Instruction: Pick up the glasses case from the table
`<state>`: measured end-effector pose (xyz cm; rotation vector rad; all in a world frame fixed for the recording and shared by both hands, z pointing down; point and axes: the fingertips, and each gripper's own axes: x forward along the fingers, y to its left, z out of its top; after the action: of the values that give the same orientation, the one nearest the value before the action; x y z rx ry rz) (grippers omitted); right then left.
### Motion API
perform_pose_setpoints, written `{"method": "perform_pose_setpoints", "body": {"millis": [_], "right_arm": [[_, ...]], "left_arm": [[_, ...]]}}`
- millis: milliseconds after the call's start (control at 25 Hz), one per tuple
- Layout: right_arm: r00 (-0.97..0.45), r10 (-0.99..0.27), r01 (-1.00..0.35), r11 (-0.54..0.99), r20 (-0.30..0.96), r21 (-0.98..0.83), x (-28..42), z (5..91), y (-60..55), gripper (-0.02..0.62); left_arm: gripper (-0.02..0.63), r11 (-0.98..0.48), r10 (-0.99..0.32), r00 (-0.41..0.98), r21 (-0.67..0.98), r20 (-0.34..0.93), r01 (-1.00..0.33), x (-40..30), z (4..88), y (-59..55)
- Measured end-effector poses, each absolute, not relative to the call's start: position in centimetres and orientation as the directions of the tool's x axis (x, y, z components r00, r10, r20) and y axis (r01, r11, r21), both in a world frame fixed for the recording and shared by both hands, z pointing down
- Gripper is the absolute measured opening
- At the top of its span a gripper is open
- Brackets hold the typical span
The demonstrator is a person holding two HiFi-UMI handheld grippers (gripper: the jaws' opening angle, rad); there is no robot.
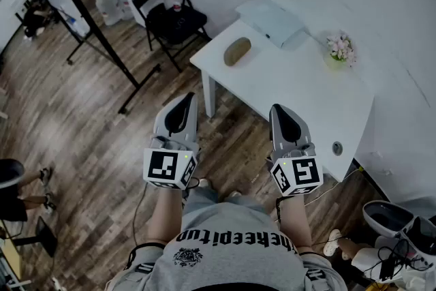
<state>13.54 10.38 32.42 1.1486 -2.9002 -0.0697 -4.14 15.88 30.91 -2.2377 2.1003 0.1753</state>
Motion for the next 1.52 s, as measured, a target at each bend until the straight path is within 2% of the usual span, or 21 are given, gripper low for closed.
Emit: {"method": "perform_pose_setpoints", "body": {"millis": [520, 760, 1520], "right_arm": [[-0.719, -0.695, -0.694, 0.718, 0.005, 0.049, 11.6, 32.6, 11.5, 0.003], [-0.676, -0.736, -0.737, 0.676, -0.036, 0.019, 10.7, 32.3, 11.1, 0.003], [-0.601, -0.799, -0.799, 0.6, -0.025, 0.019, 7.3, 33.3, 9.1, 0.003]], "left_arm": [[0.017, -0.083, -0.988, 0.078, 0.029, -0.133, -0.996, -6.1, 30.9, 16.8], [0.018, -0.107, -0.986, 0.102, 0.032, -0.134, -0.994, -7.9, 31.2, 16.3], [0.018, -0.201, -0.971, 0.194, 0.036, -0.141, -0.979, -12.3, 32.1, 13.2]]}}
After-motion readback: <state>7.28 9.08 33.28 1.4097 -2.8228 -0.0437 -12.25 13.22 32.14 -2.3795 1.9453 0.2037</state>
